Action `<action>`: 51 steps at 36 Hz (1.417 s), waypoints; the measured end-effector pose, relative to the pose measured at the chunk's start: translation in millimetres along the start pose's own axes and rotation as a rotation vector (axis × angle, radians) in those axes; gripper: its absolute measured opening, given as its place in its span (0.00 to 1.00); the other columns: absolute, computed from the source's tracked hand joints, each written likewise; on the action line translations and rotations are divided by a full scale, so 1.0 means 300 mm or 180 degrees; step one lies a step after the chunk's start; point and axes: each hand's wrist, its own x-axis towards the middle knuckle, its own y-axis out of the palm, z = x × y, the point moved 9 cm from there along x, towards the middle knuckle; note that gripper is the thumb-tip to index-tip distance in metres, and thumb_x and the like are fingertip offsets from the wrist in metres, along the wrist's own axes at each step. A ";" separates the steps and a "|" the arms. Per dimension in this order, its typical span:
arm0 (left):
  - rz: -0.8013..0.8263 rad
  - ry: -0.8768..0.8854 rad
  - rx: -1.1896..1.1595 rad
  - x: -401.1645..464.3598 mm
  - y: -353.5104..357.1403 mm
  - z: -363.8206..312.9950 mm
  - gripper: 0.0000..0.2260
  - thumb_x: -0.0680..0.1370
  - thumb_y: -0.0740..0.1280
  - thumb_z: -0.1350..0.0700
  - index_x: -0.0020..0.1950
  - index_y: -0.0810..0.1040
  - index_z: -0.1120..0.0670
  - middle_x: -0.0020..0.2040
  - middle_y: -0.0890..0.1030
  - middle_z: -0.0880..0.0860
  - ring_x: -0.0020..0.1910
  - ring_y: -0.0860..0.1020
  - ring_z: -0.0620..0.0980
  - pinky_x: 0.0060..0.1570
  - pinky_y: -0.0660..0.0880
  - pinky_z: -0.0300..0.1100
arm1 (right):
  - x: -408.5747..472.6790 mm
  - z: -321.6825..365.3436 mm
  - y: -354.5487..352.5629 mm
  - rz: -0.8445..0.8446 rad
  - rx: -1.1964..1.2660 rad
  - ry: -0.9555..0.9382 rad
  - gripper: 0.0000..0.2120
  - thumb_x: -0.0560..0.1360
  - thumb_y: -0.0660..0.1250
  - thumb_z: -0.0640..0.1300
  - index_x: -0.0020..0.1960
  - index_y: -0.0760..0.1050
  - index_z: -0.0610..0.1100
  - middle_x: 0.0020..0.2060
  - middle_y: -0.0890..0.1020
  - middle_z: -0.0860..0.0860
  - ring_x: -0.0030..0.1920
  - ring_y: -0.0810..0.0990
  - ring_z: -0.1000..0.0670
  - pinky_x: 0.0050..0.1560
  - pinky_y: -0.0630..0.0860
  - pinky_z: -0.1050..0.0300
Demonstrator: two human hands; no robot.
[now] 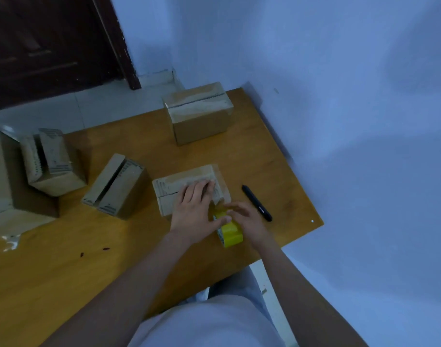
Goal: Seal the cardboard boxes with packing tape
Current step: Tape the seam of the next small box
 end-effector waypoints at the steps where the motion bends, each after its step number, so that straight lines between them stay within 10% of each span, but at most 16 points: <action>1: -0.0084 -0.0059 -0.0168 0.002 -0.008 0.003 0.41 0.72 0.49 0.28 0.73 0.67 0.55 0.67 0.71 0.53 0.68 0.65 0.54 0.71 0.59 0.53 | -0.005 -0.001 0.000 0.0008 0.0005 0.0058 0.08 0.76 0.67 0.41 0.48 0.79 0.53 0.50 0.80 0.56 0.53 0.78 0.57 0.59 0.73 0.55; 8: -0.0847 -0.0324 -0.0327 0.023 -0.047 0.001 0.26 0.77 0.55 0.38 0.59 0.79 0.56 0.55 0.78 0.51 0.56 0.72 0.52 0.59 0.64 0.48 | -0.020 0.016 -0.017 -0.0135 -0.0280 0.0130 0.10 0.75 0.67 0.39 0.55 0.81 0.44 0.47 0.81 0.56 0.48 0.79 0.60 0.51 0.73 0.66; 23: -0.1380 0.0296 0.0189 0.019 -0.055 0.005 0.20 0.74 0.68 0.45 0.58 0.79 0.58 0.54 0.79 0.55 0.53 0.70 0.54 0.57 0.65 0.49 | -0.080 -0.016 -0.065 -0.0637 -0.0051 0.0307 0.07 0.73 0.71 0.40 0.43 0.83 0.53 0.48 0.82 0.52 0.52 0.79 0.52 0.57 0.76 0.51; 31: -0.0691 -0.0294 -0.0768 0.044 -0.114 0.037 0.23 0.77 0.54 0.41 0.52 0.80 0.55 0.49 0.81 0.52 0.52 0.77 0.54 0.57 0.65 0.48 | -0.086 -0.010 -0.144 -0.1035 -0.0068 0.0293 0.08 0.72 0.71 0.41 0.39 0.82 0.53 0.46 0.83 0.50 0.49 0.80 0.49 0.51 0.77 0.51; 41: 0.0449 -0.0859 -0.0357 0.206 -0.042 0.039 0.20 0.75 0.60 0.44 0.62 0.67 0.55 0.58 0.69 0.53 0.60 0.65 0.54 0.63 0.59 0.50 | -0.100 -0.036 -0.169 -0.1150 0.0263 0.0377 0.08 0.73 0.70 0.39 0.40 0.82 0.51 0.47 0.81 0.52 0.49 0.78 0.50 0.52 0.74 0.53; 51: 0.0308 -0.0727 -0.0252 0.218 -0.031 0.024 0.10 0.80 0.55 0.50 0.59 0.69 0.51 0.57 0.73 0.52 0.60 0.67 0.53 0.60 0.61 0.51 | -0.094 -0.043 -0.171 -0.1182 0.0166 0.0364 0.09 0.74 0.69 0.42 0.39 0.81 0.55 0.49 0.80 0.51 0.52 0.77 0.49 0.55 0.73 0.48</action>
